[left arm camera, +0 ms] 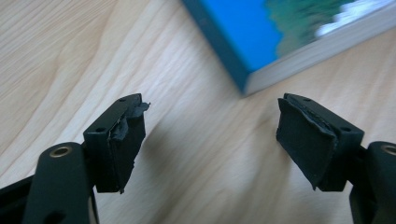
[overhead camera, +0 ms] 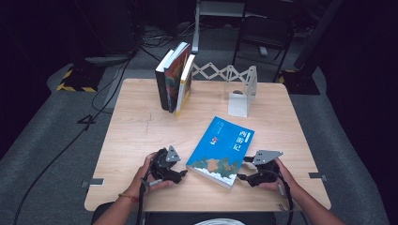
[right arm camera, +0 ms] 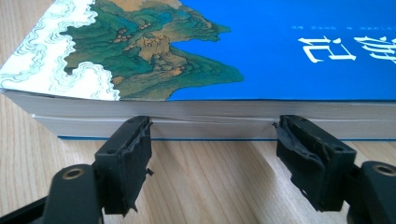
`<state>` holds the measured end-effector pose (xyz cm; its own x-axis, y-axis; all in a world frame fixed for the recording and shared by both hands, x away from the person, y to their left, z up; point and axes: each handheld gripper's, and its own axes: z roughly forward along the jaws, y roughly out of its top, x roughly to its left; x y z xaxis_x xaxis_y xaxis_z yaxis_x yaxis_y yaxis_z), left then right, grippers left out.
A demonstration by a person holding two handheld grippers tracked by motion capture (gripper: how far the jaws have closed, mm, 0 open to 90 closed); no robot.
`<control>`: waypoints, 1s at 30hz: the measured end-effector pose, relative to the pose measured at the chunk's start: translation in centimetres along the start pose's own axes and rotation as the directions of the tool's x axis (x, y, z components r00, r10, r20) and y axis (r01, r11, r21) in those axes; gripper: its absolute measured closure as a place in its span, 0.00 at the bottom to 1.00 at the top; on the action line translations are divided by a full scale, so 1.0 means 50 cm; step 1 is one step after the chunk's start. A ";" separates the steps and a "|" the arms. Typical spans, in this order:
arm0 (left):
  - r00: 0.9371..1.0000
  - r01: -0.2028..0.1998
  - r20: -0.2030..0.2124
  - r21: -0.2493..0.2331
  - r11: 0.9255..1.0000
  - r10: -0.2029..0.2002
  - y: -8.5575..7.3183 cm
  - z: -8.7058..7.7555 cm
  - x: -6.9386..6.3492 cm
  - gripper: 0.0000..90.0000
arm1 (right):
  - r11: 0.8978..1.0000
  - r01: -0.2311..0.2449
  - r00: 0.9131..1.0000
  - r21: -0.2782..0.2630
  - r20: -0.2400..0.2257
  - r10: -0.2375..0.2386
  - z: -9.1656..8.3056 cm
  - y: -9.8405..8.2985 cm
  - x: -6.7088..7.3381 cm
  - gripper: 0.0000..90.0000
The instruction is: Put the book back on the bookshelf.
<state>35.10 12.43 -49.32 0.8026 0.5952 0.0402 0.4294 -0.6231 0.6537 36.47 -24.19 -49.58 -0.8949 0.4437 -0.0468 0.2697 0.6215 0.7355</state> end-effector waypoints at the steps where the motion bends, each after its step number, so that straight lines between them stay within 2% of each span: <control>1: 1.000 -0.010 0.003 -0.017 1.000 0.010 0.005 -0.003 -0.010 0.27 | 1.000 -0.001 1.000 0.003 0.006 0.001 0.001 0.002 0.001 0.30; 3: 0.999 -0.013 0.030 -0.049 0.999 0.014 0.011 -0.009 -0.024 0.27 | 1.000 -0.016 1.000 0.001 0.009 0.016 0.000 0.004 0.003 0.30; 5: 0.999 -0.038 0.024 -0.065 0.997 0.040 0.018 -0.016 -0.038 0.27 | 1.000 -0.022 1.000 0.002 0.016 0.022 0.000 0.006 0.004 0.30; 9: 0.997 -0.062 0.026 -0.126 0.990 0.066 0.037 -0.029 -0.051 0.27 | 1.000 -0.030 0.999 -0.004 0.021 0.030 -0.002 0.010 0.005 0.30; 10: 0.997 -0.051 0.045 -0.139 0.989 0.058 0.042 -0.029 -0.051 0.27 | 0.999 -0.037 0.999 -0.010 0.022 0.037 -0.004 0.011 0.004 0.30; 11: 0.996 -0.049 0.061 -0.146 0.988 0.058 0.048 -0.026 -0.051 0.27 | 0.999 -0.048 0.999 -0.012 0.023 0.048 -0.005 0.013 0.004 0.30; 13: 0.996 -0.055 0.059 -0.149 0.987 0.065 0.054 -0.022 -0.055 0.27 | 0.999 -0.050 0.998 -0.016 0.028 0.050 -0.007 0.017 0.005 0.30; 15: 0.994 -0.084 0.059 -0.142 0.986 0.093 0.064 -0.013 -0.063 0.27 | 0.998 -0.055 0.998 -0.020 0.030 0.055 -0.009 0.019 0.006 0.30; 17: 0.990 -0.111 0.066 -0.139 0.984 0.121 0.075 -0.004 -0.074 0.27 | 0.997 -0.070 0.997 -0.030 0.035 0.071 -0.011 0.023 0.007 0.30; 21: 0.978 -0.168 0.097 -0.138 0.976 0.182 0.097 0.011 -0.101 0.29 | 0.996 -0.084 0.995 -0.042 0.050 0.086 -0.016 0.034 0.009 0.30; 22: 0.978 -0.168 0.097 -0.138 0.976 0.182 0.097 0.011 -0.101 0.30 | 0.996 -0.084 0.995 -0.042 0.050 0.086 -0.016 0.034 0.009 0.30; 25: 0.967 -0.203 0.128 -0.128 0.971 0.219 0.110 0.028 -0.125 0.30 | 0.993 -0.104 0.993 -0.061 0.055 0.107 -0.023 0.047 0.010 0.30; 30: 0.962 -0.218 0.138 -0.125 0.968 0.234 0.123 0.040 -0.147 0.32 | 0.990 -0.114 0.991 -0.079 0.064 0.120 -0.026 0.059 0.010 0.30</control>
<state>32.65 3.22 -47.11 0.9300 0.3569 0.0874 0.1892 -0.6691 0.7187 36.34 -22.98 -46.56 -0.8319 0.5550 -0.0014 0.3412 0.5135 0.7873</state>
